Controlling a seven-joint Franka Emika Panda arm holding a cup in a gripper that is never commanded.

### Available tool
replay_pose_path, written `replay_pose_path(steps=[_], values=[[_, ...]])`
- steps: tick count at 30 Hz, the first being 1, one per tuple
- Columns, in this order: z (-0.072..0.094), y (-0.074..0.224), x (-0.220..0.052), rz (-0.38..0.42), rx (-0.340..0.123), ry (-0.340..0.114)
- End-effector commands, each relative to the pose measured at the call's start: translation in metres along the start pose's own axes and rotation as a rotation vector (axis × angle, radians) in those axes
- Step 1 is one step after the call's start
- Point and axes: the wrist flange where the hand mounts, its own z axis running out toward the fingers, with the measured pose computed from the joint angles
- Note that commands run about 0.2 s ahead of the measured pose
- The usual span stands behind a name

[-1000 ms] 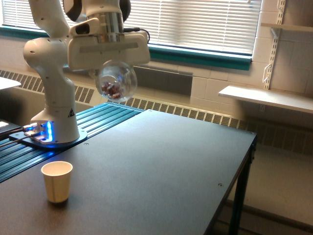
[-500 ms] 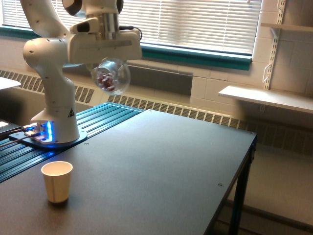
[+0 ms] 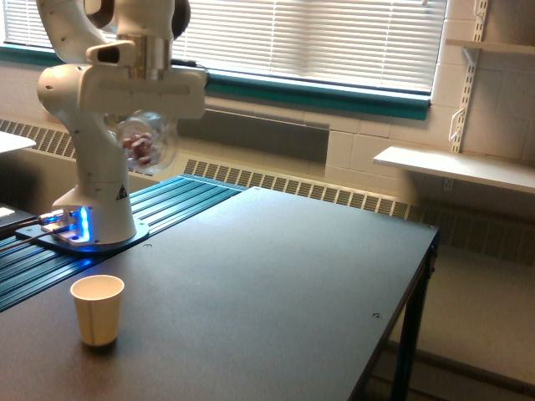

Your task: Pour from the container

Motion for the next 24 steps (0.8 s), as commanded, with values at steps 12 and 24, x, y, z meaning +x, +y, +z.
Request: replay_pose_path(steps=[12,24], values=[[0.047,0.013,0.024,-0.087,-0.094,-0.005],[0.065,0.016,0.04,-0.111,-0.105,-0.008]])
